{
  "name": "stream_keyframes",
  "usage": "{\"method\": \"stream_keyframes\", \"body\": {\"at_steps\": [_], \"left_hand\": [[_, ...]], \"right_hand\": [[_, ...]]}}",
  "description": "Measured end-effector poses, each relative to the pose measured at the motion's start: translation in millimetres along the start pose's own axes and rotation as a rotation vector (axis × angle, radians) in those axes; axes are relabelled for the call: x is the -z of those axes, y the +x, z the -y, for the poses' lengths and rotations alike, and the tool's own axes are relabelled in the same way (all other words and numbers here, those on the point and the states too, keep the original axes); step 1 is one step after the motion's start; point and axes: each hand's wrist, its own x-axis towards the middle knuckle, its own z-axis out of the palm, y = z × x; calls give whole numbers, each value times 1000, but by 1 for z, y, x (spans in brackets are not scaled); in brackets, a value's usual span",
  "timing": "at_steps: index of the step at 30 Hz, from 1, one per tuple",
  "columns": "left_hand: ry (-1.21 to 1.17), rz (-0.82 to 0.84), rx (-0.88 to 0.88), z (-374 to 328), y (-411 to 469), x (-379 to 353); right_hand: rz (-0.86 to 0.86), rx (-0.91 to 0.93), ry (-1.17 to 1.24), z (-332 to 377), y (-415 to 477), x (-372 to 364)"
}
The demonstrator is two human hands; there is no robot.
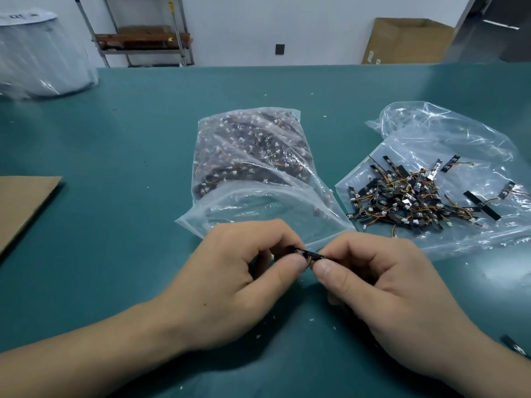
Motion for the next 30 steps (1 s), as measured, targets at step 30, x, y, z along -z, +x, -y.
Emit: {"method": "stream_keyframes", "body": {"at_steps": [30], "left_hand": [[-60, 52, 47, -5, 1, 4]], "right_hand": [[70, 90, -242, 5, -1, -1]]}}
